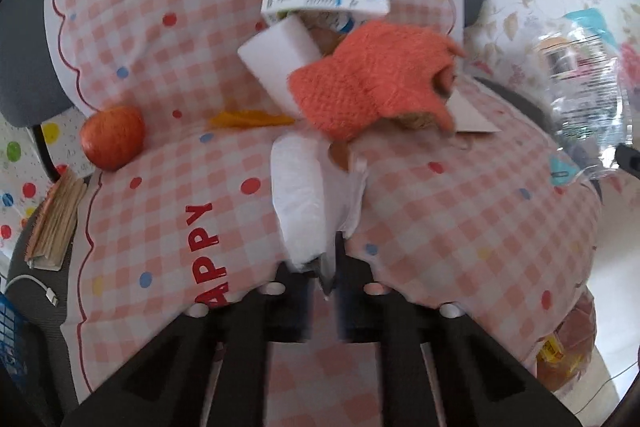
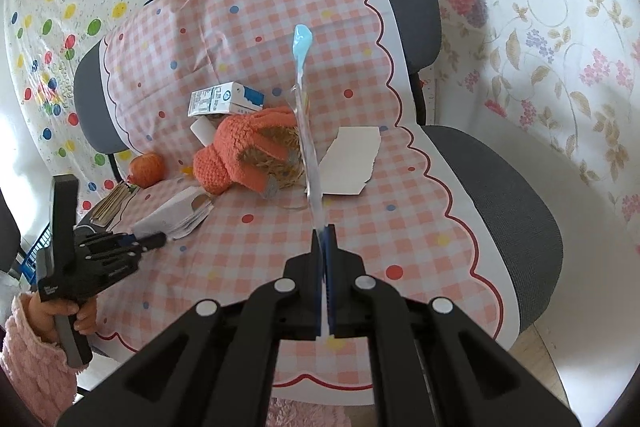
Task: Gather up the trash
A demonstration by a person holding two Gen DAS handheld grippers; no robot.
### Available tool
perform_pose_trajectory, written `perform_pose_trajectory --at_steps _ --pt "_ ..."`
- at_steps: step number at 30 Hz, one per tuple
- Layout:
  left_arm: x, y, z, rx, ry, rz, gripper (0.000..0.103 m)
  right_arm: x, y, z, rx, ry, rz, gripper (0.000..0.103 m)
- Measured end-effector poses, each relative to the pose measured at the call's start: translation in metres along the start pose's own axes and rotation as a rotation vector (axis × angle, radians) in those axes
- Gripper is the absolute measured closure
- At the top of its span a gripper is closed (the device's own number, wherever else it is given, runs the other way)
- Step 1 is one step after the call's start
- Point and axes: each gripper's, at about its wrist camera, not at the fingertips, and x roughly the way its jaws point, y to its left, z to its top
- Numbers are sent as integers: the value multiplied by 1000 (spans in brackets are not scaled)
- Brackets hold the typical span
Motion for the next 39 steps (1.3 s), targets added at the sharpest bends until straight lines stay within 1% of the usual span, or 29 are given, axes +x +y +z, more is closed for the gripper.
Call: perform_pose_trajectory --at_steps 1,4,8,11,15,20,22,24,28,33,39 --pt "-10 -1 -1 -11 -37 -27 97 0 0 0 -1 0 1 101" --pt "-38 -6 0 -40 -115 -93 97 -3 0 -3 -3 -1 3 101" --pt "-71 -22 0 -31 -187 -129 97 -9 1 -7 -1 -11 8 101" --pt "-84 -40 -2 -9 -216 -139 97 -18 2 -11 3 -25 4 101" --pt "-93 -67 -7 38 -246 -152 97 -33 -1 -18 7 -41 -27 101" --pt "-101 -105 -21 94 -265 -224 97 -57 -10 -34 31 -45 -72 101" --pt "-102 -117 -26 114 -274 -242 97 -71 -13 -46 43 -48 -106 101" --pt "-102 -134 -33 144 -269 -277 97 -81 -15 -55 46 -52 -141 101" --pt "-97 -169 -46 214 -216 -350 97 -106 -25 -78 70 -44 -205 101" --pt "-91 -205 -59 272 -152 -440 96 -130 -40 -108 115 -19 -277 101" --pt "-89 -243 -78 341 -122 -530 96 -158 -63 -150 198 27 -357 101"
